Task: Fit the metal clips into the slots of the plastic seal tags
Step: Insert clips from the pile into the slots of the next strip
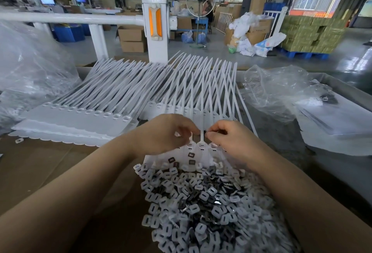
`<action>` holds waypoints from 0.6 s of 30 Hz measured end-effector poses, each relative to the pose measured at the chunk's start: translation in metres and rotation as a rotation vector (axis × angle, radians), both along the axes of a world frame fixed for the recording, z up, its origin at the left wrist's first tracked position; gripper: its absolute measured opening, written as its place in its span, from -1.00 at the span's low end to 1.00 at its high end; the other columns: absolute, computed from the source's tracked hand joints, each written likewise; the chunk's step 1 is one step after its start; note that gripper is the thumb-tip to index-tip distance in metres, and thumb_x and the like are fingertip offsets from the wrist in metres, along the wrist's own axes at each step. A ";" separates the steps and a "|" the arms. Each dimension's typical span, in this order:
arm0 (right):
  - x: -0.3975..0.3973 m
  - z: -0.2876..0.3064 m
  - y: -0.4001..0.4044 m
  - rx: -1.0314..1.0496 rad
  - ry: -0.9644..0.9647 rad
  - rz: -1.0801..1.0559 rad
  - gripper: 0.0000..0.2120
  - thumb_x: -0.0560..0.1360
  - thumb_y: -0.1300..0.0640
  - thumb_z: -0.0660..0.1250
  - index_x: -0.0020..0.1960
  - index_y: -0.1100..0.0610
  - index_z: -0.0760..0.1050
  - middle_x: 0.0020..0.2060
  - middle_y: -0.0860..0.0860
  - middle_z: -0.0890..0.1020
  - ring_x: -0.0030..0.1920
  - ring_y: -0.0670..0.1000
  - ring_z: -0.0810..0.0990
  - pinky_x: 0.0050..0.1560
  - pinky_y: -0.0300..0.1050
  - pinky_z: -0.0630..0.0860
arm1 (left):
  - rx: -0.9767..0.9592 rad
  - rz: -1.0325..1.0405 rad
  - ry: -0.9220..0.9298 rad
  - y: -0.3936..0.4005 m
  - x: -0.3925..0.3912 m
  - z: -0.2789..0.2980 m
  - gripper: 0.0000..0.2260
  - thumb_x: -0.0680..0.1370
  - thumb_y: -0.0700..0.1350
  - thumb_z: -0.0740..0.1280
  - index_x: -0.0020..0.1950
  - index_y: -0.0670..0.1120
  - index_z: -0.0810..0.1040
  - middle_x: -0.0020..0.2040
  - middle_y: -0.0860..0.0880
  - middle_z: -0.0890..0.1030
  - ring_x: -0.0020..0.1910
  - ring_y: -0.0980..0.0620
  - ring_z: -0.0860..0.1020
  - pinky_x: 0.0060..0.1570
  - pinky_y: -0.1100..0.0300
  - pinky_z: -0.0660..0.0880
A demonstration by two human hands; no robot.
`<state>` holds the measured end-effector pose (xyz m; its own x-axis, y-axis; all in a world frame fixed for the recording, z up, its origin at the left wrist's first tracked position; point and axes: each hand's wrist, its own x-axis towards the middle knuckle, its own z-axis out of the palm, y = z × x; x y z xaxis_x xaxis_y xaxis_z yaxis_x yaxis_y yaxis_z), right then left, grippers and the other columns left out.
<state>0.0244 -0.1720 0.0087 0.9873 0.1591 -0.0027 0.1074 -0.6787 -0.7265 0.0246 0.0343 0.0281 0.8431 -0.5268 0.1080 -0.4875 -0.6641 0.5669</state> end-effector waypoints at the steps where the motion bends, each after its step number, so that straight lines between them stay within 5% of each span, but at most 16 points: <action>1: 0.000 0.000 0.000 0.004 0.001 0.001 -0.90 0.56 -0.03 0.35 -0.14 -0.13 0.56 -0.19 -0.16 0.67 -0.12 -0.06 0.66 0.08 0.03 0.58 | -0.040 0.012 0.021 0.000 0.000 0.002 -0.78 0.52 -0.24 0.42 0.05 0.06 0.68 -0.13 0.17 0.64 -0.12 0.30 0.55 -0.09 0.52 0.41; 5: 0.001 -0.001 0.000 0.024 0.005 -0.001 -0.91 0.56 -0.02 0.36 -0.12 -0.13 0.56 -0.19 -0.18 0.67 -0.14 -0.17 0.63 0.10 -0.01 0.56 | -0.008 0.051 0.047 0.000 0.000 0.004 -0.82 0.45 -0.17 0.51 -0.19 0.14 0.67 -0.20 0.23 0.65 -0.19 0.31 0.57 -0.17 0.52 0.44; 13: 0.000 -0.001 -0.001 0.017 -0.004 0.005 -0.90 0.56 -0.02 0.35 -0.13 -0.14 0.55 -0.20 -0.19 0.66 -0.16 -0.15 0.64 0.07 -0.04 0.58 | 0.139 0.033 0.039 -0.003 -0.004 0.002 -0.88 0.43 -0.07 0.52 -0.19 0.15 0.64 -0.21 0.20 0.63 -0.18 0.31 0.55 -0.24 0.47 0.40; 18: -0.001 0.000 -0.001 0.005 -0.018 0.019 -0.91 0.57 -0.02 0.34 -0.12 -0.15 0.53 -0.20 -0.18 0.65 -0.13 -0.07 0.66 -0.06 -0.14 0.57 | 0.240 -0.034 -0.049 -0.004 -0.008 0.003 -0.96 0.48 -0.01 0.45 -0.12 0.14 0.62 -0.16 0.19 0.58 -0.14 0.29 0.53 -0.11 0.33 0.49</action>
<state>0.0236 -0.1726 0.0088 0.9839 0.1780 0.0161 0.1336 -0.6730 -0.7274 0.0168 0.0298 0.0314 0.8210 -0.5707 0.0167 -0.5353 -0.7594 0.3698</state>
